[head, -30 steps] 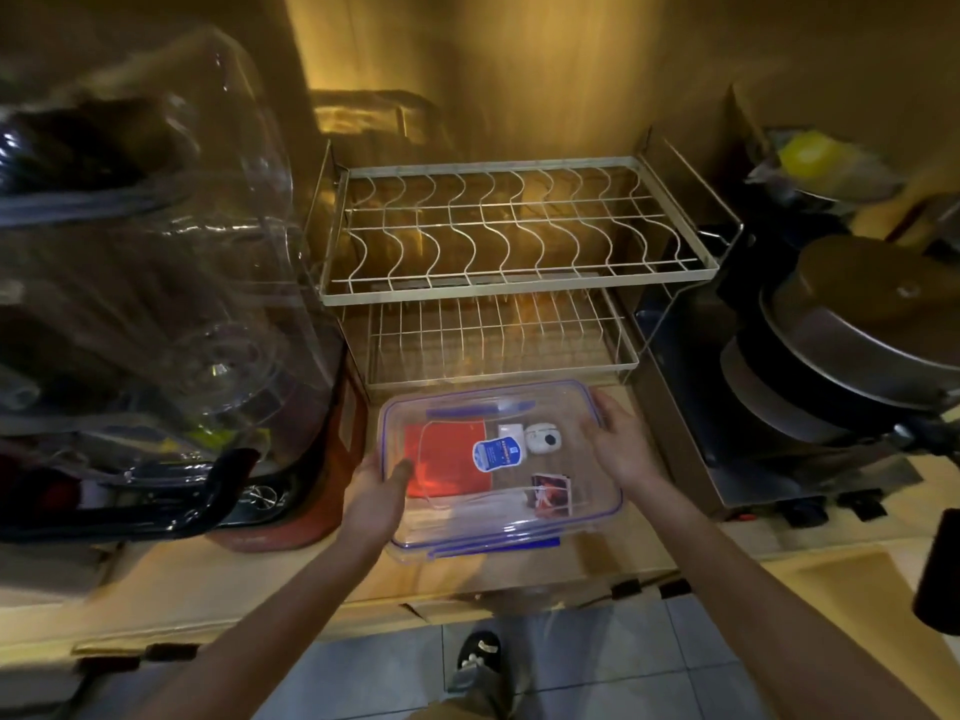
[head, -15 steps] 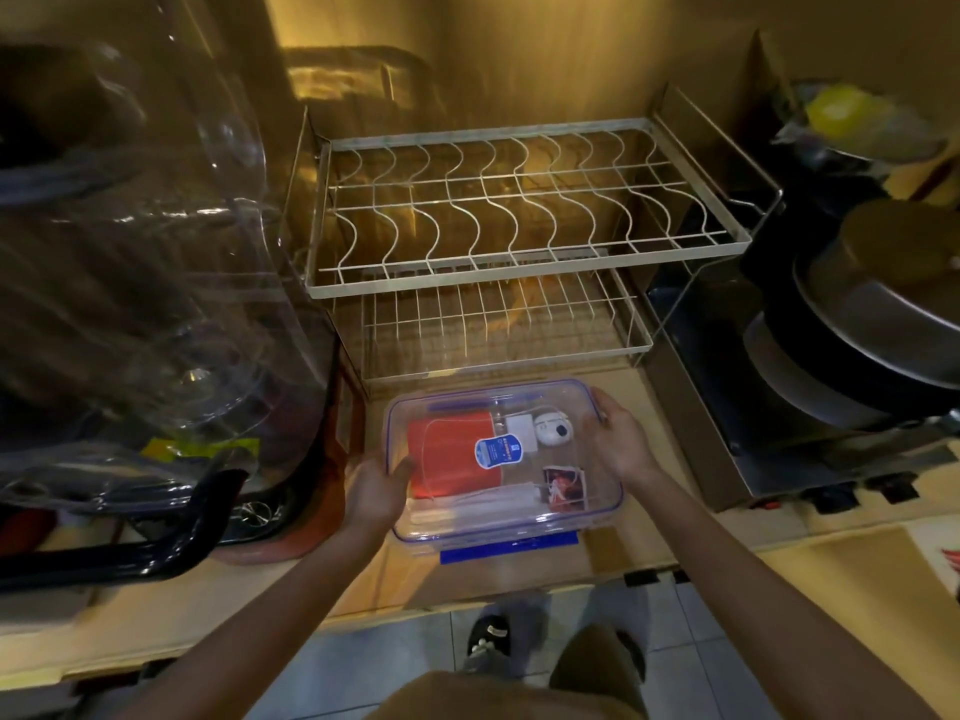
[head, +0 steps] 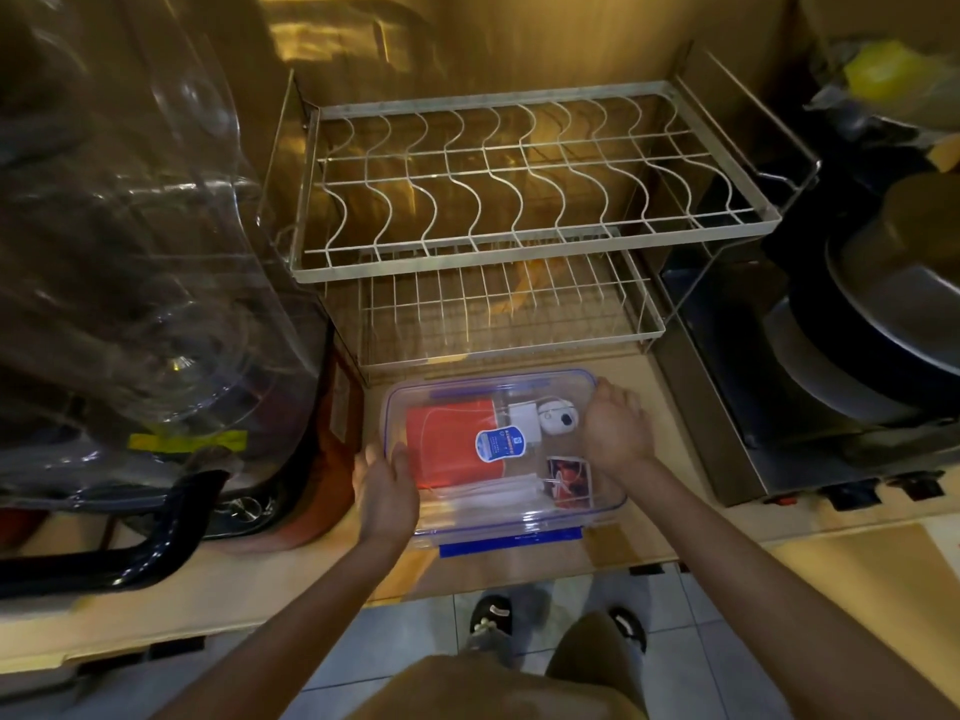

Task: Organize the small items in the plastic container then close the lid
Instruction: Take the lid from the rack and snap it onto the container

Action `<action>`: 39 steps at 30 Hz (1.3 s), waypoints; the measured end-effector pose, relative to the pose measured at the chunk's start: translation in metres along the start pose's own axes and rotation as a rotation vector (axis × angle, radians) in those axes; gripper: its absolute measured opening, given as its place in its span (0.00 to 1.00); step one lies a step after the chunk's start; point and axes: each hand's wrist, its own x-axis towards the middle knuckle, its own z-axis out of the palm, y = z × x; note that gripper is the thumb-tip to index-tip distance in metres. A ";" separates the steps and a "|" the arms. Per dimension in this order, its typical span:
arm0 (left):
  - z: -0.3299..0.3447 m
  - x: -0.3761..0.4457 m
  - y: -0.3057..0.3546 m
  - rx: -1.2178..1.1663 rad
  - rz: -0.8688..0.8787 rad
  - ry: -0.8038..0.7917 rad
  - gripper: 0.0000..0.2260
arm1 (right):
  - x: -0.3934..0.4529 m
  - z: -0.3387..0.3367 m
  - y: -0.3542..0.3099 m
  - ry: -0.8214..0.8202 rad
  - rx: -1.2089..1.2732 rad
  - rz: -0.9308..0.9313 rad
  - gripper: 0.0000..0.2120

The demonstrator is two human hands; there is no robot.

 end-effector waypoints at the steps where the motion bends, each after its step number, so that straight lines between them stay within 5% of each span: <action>1: 0.001 0.000 0.000 0.008 -0.003 0.002 0.17 | 0.002 -0.005 -0.006 0.042 -0.096 -0.056 0.31; 4: 0.000 -0.001 -0.002 0.007 -0.001 -0.006 0.18 | 0.017 -0.013 -0.028 0.058 -0.131 -0.362 0.27; 7: 0.001 -0.001 -0.004 0.005 -0.006 -0.011 0.18 | 0.032 -0.013 -0.051 -0.124 -0.096 -0.539 0.20; 13: 0.002 -0.002 -0.006 0.042 -0.047 -0.029 0.23 | 0.058 -0.012 -0.071 -0.404 -0.051 -0.426 0.33; 17: 0.005 -0.001 -0.008 0.027 -0.083 -0.066 0.25 | 0.066 -0.019 -0.074 -0.579 0.085 -0.337 0.33; 26: 0.010 -0.005 -0.003 0.017 -0.065 0.005 0.24 | 0.054 -0.028 -0.075 -0.241 -0.079 -0.500 0.24; 39: 0.013 -0.004 -0.003 0.041 -0.030 0.058 0.21 | 0.035 -0.010 -0.074 -0.035 -0.199 -0.473 0.24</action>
